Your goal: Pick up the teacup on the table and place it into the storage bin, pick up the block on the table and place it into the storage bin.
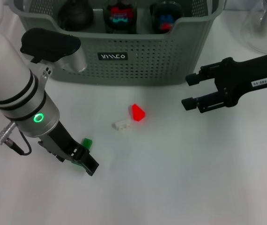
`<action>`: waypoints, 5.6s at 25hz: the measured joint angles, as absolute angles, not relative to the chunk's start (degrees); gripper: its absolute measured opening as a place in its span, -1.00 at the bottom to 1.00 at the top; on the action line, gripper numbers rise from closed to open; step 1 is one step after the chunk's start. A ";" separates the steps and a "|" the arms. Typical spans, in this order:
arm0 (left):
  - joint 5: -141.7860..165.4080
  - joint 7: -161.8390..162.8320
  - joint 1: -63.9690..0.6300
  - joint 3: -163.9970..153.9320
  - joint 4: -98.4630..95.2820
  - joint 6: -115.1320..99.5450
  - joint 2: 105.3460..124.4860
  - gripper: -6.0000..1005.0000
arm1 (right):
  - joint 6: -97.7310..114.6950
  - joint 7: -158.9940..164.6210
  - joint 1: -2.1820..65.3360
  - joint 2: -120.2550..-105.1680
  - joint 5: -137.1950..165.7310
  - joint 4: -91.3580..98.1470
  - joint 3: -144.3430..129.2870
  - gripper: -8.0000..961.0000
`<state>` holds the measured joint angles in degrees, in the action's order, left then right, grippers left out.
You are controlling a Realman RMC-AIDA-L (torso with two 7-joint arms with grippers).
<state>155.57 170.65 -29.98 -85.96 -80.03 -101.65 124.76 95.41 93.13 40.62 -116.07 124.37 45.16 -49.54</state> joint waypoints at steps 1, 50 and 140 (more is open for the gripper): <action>155.57 170.67 -29.97 -86.11 -79.95 -101.42 124.76 0.70 | 95.40 93.05 40.53 -116.08 124.37 45.16 -49.56 0.63; 158.49 170.86 -30.70 -93.44 -77.12 -94.93 124.80 0.60 | 95.82 91.65 38.85 -116.28 123.92 45.26 -49.11 0.63; 163.77 155.59 -64.24 -60.11 -46.42 -56.76 119.24 -0.17 | 97.46 93.18 39.06 -116.36 123.77 44.74 -43.90 0.63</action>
<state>163.77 155.59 -64.24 -60.11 -46.42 -56.76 119.24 97.46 93.18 39.06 -116.36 123.77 44.74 -43.90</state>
